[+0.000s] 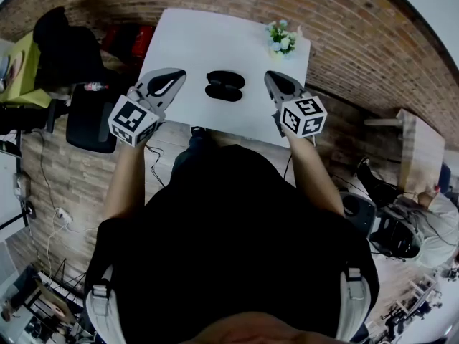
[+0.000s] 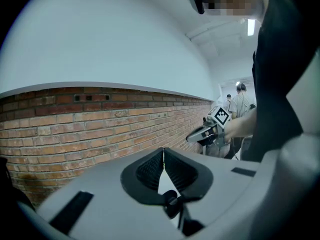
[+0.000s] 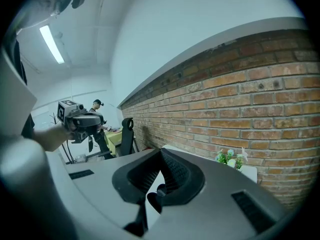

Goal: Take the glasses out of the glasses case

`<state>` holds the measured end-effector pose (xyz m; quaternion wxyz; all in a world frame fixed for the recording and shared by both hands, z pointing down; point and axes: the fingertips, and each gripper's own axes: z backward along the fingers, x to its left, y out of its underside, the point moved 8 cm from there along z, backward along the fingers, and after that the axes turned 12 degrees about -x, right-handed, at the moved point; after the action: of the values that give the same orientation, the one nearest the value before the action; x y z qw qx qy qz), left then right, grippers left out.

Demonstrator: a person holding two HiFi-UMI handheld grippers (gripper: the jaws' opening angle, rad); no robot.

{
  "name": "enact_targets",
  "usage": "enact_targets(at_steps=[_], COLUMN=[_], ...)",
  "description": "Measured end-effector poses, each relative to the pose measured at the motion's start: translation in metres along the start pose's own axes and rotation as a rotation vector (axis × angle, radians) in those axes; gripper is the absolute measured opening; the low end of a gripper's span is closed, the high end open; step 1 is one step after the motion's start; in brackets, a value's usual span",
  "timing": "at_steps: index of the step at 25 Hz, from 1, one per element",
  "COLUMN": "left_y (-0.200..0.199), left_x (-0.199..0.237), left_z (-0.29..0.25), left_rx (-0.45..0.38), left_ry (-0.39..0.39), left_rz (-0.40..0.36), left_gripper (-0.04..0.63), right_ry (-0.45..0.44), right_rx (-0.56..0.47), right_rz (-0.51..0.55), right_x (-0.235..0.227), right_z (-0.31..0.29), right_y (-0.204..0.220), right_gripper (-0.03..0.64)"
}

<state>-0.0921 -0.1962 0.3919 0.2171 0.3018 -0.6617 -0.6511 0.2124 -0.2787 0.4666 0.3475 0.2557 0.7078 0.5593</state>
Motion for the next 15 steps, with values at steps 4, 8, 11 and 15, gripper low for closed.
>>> enact_targets(at_steps=[4, 8, 11, 15], left_y=[0.004, 0.009, 0.009, 0.009], left_x=[0.013, 0.025, 0.033, 0.043], left_z=[0.001, -0.001, -0.003, -0.005], left_rx=[0.001, -0.003, -0.006, -0.011], left_ry=[0.010, 0.020, 0.029, 0.042], left_rz=[0.011, 0.012, 0.017, 0.023], left_gripper=[0.012, 0.012, 0.012, 0.012], right_ry=[0.013, 0.028, 0.042, 0.058], right_rx=[0.007, 0.011, 0.016, 0.024], right_rz=[-0.001, -0.002, -0.006, -0.009], right_x=[0.002, 0.001, 0.000, -0.001], right_z=[-0.010, -0.016, -0.019, -0.025], right_y=[-0.001, 0.001, 0.001, 0.000], right_gripper=[0.015, 0.015, 0.015, 0.015])
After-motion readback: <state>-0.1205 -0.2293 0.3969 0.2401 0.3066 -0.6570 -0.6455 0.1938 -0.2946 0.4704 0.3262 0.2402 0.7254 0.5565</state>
